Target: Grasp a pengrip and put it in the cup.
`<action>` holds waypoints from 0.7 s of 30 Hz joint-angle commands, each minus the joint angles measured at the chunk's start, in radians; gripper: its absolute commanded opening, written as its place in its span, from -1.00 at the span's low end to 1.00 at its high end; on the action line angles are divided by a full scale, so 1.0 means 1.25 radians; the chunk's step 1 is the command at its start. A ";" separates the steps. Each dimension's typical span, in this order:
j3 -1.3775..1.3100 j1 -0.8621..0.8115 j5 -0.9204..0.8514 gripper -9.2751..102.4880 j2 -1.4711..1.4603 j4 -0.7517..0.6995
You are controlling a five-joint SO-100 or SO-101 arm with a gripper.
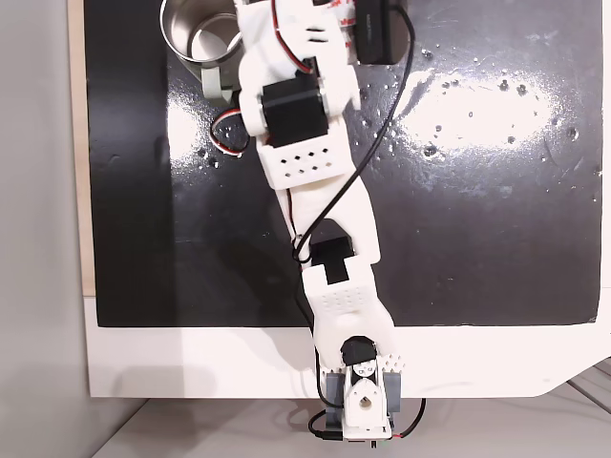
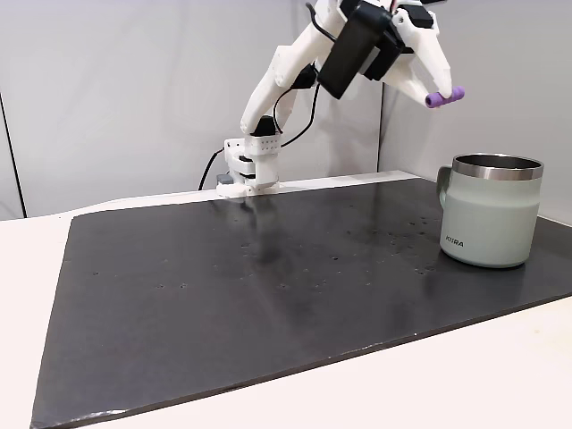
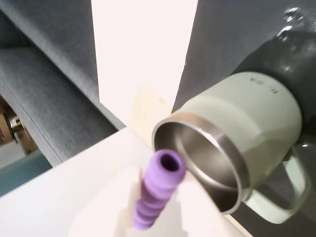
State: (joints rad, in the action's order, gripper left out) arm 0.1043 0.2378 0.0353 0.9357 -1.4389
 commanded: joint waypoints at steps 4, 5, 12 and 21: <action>-0.045 0.044 -0.020 -0.83 -0.034 0.124; -0.048 0.050 -0.023 -0.83 -0.044 0.139; -0.082 0.090 -0.023 -0.83 -0.121 0.180; -0.082 0.134 -0.028 -0.83 -0.168 0.202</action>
State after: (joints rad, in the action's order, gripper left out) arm 0.0598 0.3881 0.0077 0.7102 -1.2011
